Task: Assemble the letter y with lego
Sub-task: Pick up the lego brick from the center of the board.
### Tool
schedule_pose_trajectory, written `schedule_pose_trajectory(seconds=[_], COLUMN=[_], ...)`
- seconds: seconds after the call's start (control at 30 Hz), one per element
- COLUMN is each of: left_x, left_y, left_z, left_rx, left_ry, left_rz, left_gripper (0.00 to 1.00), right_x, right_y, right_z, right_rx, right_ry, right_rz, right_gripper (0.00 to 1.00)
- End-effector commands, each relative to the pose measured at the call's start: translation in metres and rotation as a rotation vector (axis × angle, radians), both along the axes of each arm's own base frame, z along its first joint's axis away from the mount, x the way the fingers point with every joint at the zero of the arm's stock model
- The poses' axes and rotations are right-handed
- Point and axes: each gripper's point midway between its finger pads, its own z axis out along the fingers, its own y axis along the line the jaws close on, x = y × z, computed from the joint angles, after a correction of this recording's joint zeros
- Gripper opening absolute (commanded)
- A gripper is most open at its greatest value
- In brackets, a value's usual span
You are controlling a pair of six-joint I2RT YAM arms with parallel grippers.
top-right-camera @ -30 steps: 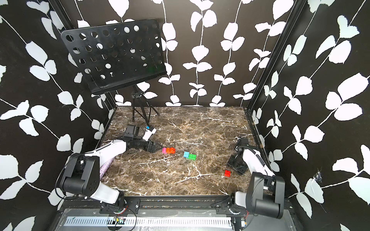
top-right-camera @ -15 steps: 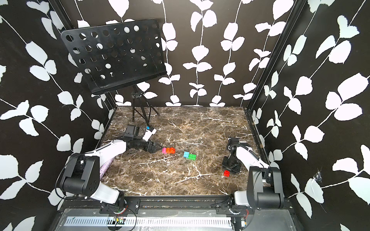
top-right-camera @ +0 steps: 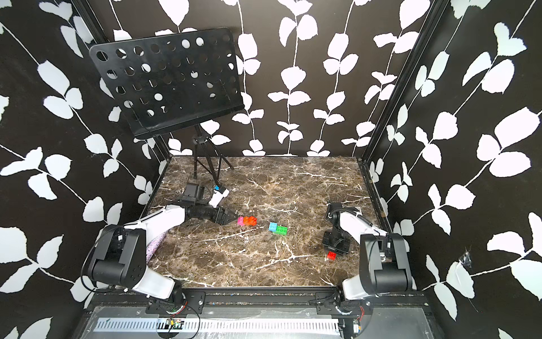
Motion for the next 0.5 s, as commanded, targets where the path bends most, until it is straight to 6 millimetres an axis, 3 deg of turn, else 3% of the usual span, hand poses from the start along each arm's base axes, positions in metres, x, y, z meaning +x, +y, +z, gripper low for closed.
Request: schedule_pose_trajectory(seconds=[0.0,0.2,0.33,0.47], left_x=[0.0,0.004,0.013,0.007], left_y=[-0.001,0.009,0.022,0.02], left_z=[0.002,0.001,0.007,0.013], left_rx=[0.005,0.021,-0.024,-0.043], left_ry=[-0.005,-0.002,-0.006,-0.005], left_rz=[-0.014,0.015,0.075,0.031], left_gripper=[0.96,0.96,0.97,0.97], right_x=[0.003,0.047,0.076,0.093], right_y=[-0.002,0.026,0.059,0.092], right_z=[0.009,0.047,0.069,0.08], right_rx=[-0.032,0.017,0.062,0.077], right_ry=[0.001,-0.135,-0.215,-0.23], right_rz=[0.009,0.23,0.517,0.836], right_gripper=[0.28,0.26,0.25,0.23])
